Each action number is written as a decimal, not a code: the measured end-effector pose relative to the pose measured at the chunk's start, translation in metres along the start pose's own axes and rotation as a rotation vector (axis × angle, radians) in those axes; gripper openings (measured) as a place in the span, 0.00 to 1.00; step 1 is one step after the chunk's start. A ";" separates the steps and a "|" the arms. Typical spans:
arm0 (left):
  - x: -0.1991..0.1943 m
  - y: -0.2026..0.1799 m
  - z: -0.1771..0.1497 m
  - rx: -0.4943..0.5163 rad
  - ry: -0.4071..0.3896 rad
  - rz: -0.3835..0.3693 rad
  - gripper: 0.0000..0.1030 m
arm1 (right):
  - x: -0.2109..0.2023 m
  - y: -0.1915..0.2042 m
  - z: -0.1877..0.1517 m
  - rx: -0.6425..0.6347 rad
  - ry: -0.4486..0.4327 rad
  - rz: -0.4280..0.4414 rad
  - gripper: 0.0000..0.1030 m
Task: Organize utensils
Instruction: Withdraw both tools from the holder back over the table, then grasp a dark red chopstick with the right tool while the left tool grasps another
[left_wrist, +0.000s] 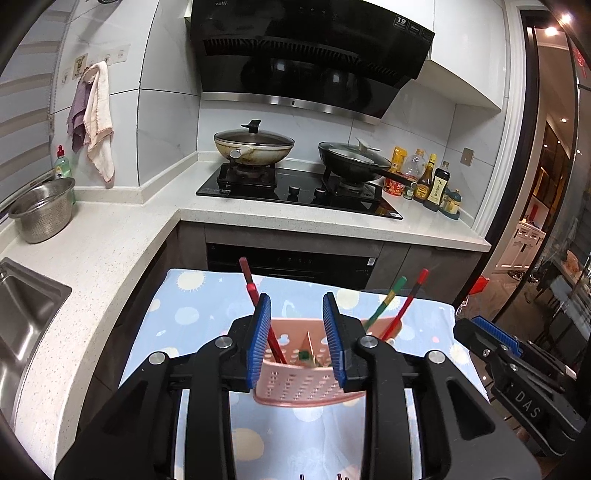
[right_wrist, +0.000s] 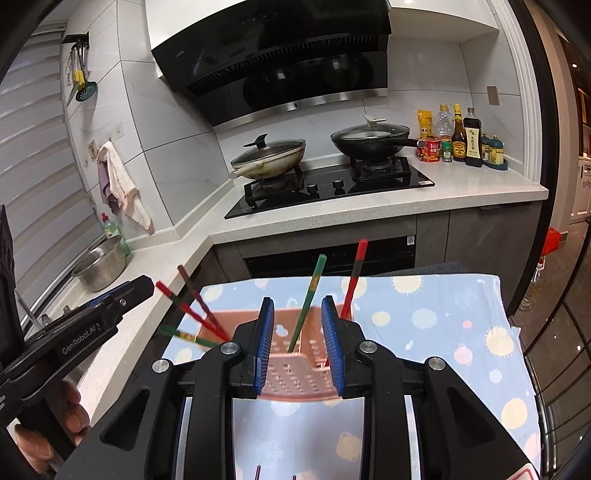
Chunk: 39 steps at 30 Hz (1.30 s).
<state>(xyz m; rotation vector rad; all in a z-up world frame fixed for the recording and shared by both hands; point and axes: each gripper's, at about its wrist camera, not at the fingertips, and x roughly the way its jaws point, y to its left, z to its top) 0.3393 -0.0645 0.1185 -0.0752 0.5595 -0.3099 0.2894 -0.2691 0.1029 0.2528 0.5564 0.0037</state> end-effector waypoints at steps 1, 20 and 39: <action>-0.004 0.000 -0.002 0.001 0.002 0.002 0.27 | -0.003 0.001 -0.003 -0.001 0.002 0.001 0.26; -0.062 0.002 -0.126 0.010 0.160 0.023 0.27 | -0.082 0.001 -0.146 -0.039 0.188 -0.026 0.26; -0.103 0.004 -0.272 0.009 0.390 0.034 0.27 | -0.112 0.006 -0.295 -0.096 0.481 -0.004 0.26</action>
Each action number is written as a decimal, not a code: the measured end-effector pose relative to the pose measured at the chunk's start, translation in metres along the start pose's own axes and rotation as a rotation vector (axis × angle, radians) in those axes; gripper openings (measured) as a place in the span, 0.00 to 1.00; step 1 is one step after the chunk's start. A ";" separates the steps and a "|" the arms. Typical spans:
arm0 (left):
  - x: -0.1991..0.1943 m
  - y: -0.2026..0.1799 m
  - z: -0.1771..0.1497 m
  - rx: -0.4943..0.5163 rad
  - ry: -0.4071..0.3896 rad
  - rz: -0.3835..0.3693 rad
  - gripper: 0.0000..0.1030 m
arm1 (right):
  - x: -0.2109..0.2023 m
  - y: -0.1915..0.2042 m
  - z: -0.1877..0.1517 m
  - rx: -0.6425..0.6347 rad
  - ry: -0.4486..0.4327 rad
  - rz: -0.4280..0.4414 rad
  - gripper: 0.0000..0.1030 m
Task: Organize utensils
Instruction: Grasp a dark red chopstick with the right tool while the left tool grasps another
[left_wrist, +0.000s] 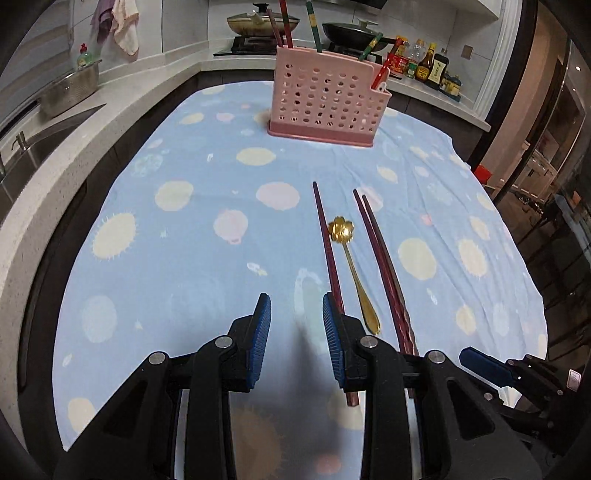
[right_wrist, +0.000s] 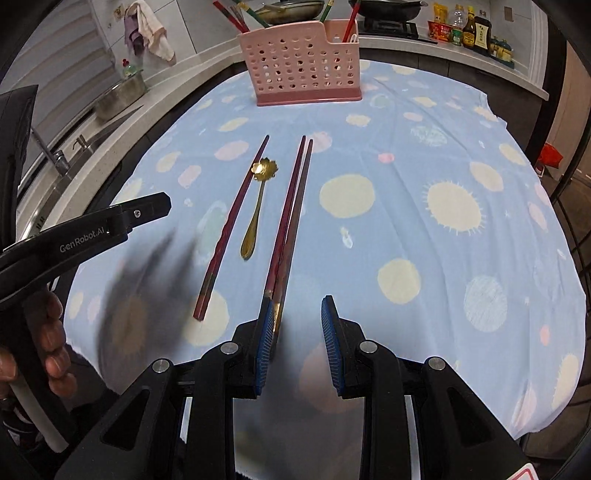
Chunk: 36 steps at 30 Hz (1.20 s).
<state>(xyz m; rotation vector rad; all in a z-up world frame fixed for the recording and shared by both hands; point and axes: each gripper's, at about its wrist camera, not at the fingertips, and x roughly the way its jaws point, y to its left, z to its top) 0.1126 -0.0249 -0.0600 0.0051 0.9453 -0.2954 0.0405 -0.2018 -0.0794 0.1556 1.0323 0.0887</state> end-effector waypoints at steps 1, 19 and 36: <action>0.001 -0.001 -0.004 0.001 0.007 -0.002 0.27 | 0.000 0.001 -0.002 -0.003 0.004 0.001 0.26; 0.007 -0.015 -0.028 0.035 0.063 -0.032 0.27 | 0.013 -0.007 -0.010 0.040 0.068 0.006 0.26; 0.027 -0.024 -0.036 0.051 0.118 -0.067 0.27 | 0.024 -0.004 0.001 0.015 0.045 -0.024 0.23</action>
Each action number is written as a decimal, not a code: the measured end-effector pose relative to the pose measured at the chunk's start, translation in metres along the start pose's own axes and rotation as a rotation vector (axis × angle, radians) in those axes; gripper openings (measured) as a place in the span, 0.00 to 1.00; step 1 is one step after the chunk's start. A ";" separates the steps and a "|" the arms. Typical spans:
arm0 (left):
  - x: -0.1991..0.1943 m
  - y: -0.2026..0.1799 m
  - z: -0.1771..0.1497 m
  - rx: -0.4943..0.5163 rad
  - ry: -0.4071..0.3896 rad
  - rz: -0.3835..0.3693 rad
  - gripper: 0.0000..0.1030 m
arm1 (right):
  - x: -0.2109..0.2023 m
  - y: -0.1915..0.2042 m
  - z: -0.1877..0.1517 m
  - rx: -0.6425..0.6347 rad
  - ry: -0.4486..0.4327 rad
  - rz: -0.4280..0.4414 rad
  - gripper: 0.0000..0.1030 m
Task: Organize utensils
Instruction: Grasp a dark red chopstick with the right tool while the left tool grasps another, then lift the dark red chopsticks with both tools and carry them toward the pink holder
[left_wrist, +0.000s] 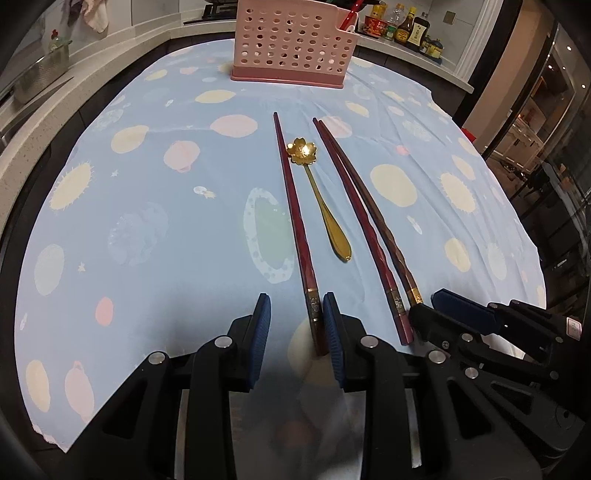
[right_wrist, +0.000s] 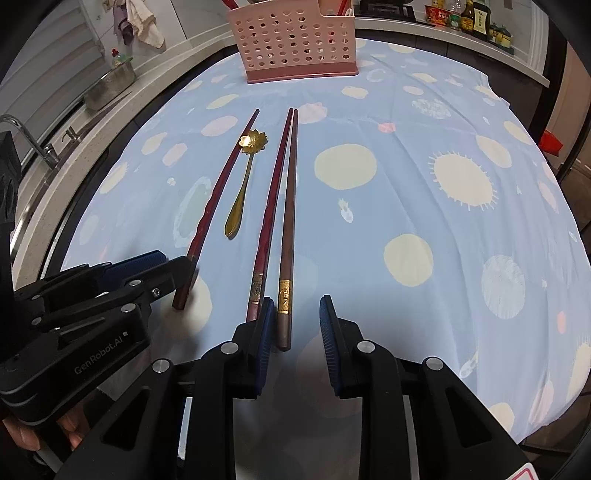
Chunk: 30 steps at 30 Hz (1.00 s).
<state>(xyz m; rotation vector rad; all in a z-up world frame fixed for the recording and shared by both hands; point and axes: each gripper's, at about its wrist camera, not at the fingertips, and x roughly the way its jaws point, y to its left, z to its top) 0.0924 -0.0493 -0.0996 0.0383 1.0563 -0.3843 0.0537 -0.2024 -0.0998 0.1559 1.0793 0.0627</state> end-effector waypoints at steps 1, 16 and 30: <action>0.000 0.000 0.000 0.001 -0.002 0.001 0.27 | 0.000 0.000 0.000 -0.004 -0.002 -0.003 0.22; -0.002 0.000 -0.001 0.007 -0.015 -0.012 0.08 | -0.001 -0.002 0.001 -0.009 -0.018 -0.006 0.07; -0.056 0.016 0.022 -0.052 -0.160 -0.010 0.07 | -0.057 -0.011 0.026 0.044 -0.163 0.024 0.07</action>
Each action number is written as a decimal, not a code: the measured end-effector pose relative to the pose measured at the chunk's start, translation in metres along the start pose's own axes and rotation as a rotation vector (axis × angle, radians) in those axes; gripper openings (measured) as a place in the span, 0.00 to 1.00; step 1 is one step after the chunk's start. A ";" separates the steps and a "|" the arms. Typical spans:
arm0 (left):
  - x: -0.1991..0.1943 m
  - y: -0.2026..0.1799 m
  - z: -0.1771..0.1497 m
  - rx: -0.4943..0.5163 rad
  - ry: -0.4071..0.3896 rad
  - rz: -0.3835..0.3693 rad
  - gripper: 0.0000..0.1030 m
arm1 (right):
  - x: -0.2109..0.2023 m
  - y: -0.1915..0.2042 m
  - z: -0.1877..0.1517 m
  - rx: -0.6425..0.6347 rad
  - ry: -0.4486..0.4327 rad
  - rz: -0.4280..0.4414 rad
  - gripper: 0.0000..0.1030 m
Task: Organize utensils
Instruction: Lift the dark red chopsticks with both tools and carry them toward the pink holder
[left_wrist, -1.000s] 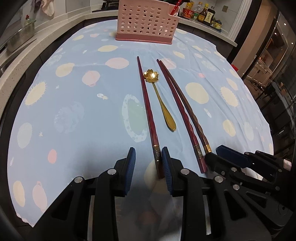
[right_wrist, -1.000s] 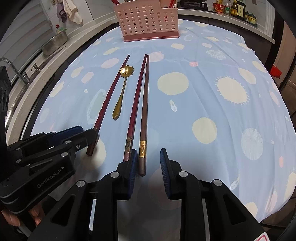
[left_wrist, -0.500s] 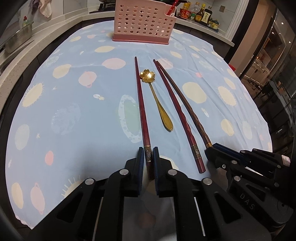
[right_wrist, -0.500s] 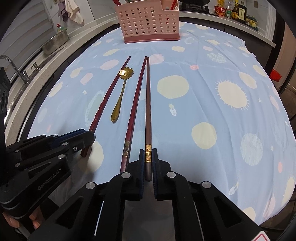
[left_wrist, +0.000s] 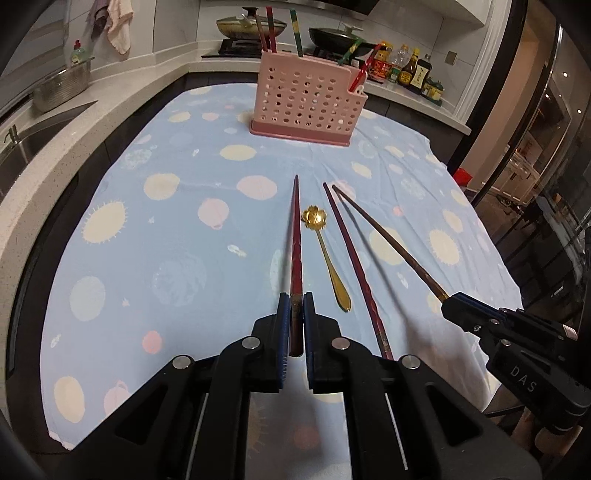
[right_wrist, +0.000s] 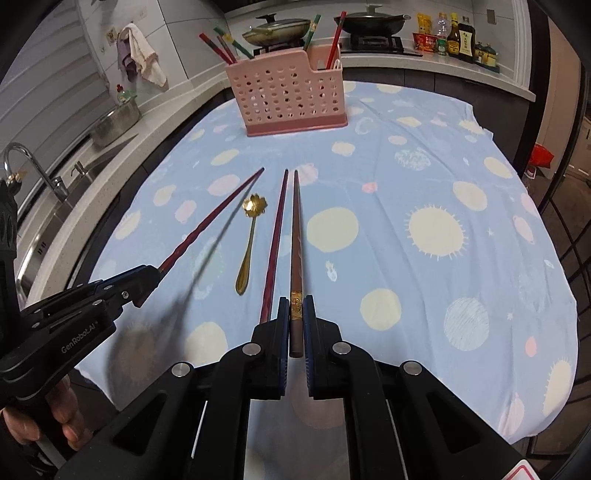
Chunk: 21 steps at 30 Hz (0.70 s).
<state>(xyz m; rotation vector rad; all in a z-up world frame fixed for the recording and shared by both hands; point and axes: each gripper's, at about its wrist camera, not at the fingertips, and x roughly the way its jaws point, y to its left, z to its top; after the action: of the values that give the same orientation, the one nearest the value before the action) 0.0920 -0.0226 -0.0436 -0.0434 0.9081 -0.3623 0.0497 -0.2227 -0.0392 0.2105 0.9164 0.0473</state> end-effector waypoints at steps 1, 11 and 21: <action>-0.006 0.001 0.005 -0.004 -0.018 0.001 0.07 | -0.006 -0.001 0.005 0.004 -0.019 0.002 0.07; -0.051 0.005 0.069 -0.016 -0.195 0.008 0.06 | -0.056 -0.012 0.073 0.039 -0.218 0.020 0.07; -0.068 0.000 0.142 -0.006 -0.315 -0.013 0.06 | -0.069 -0.018 0.133 0.056 -0.325 0.046 0.07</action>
<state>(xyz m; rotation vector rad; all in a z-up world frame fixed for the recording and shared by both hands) 0.1643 -0.0163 0.0962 -0.1088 0.5979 -0.3535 0.1116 -0.2708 0.0895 0.2822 0.5891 0.0293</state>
